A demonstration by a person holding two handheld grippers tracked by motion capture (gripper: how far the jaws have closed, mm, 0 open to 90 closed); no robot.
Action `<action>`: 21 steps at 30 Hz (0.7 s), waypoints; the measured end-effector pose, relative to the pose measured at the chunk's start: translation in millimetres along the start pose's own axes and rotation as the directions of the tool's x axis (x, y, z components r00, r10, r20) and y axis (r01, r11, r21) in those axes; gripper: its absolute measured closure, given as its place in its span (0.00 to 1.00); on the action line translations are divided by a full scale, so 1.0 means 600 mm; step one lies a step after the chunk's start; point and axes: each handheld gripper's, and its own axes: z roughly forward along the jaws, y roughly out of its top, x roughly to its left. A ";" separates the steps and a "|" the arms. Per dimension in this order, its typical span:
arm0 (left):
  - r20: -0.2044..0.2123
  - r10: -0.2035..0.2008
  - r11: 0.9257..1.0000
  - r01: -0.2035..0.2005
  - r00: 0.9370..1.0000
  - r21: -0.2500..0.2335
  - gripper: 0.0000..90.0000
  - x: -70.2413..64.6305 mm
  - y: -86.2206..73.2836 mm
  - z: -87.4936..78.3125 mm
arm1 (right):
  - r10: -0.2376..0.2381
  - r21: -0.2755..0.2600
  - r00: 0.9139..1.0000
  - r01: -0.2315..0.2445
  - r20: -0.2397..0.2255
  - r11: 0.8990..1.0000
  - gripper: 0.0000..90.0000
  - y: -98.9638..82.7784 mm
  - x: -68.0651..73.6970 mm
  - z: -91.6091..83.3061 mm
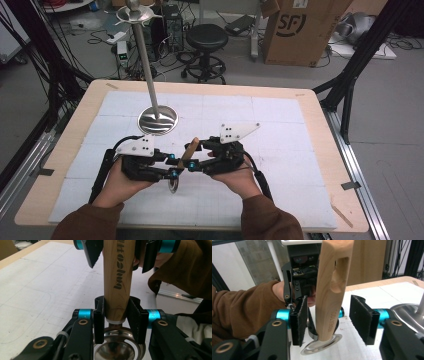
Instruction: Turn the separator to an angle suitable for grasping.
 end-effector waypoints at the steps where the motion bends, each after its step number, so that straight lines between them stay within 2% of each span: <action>1: 0.002 0.000 1.000 0.000 1.000 0.000 0.77 0.000 0.000 0.000 | 0.000 -0.001 1.000 0.000 -0.005 1.000 0.58 0.000 0.000 0.001; 3: 0.002 -0.004 1.000 0.004 1.000 -0.006 0.76 0.000 0.000 0.000 | -0.003 -0.007 1.000 0.003 -0.002 1.000 0.63 0.000 0.001 0.002; 7: -0.003 0.015 1.000 -0.015 1.000 -0.017 0.76 -0.001 0.000 -0.003 | -0.008 -0.014 1.000 0.008 -0.017 1.000 0.71 0.000 0.003 0.005; 13: -0.003 0.014 0.999 -0.014 1.000 -0.041 0.77 -0.001 0.001 -0.009 | -0.010 -0.022 1.000 0.010 -0.012 1.000 0.74 0.001 0.004 0.003; 21: 0.006 -0.002 1.000 0.002 1.000 -0.029 0.76 0.001 -0.001 -0.004 | -0.033 -0.009 0.999 0.033 0.001 0.999 0.76 0.001 0.006 0.007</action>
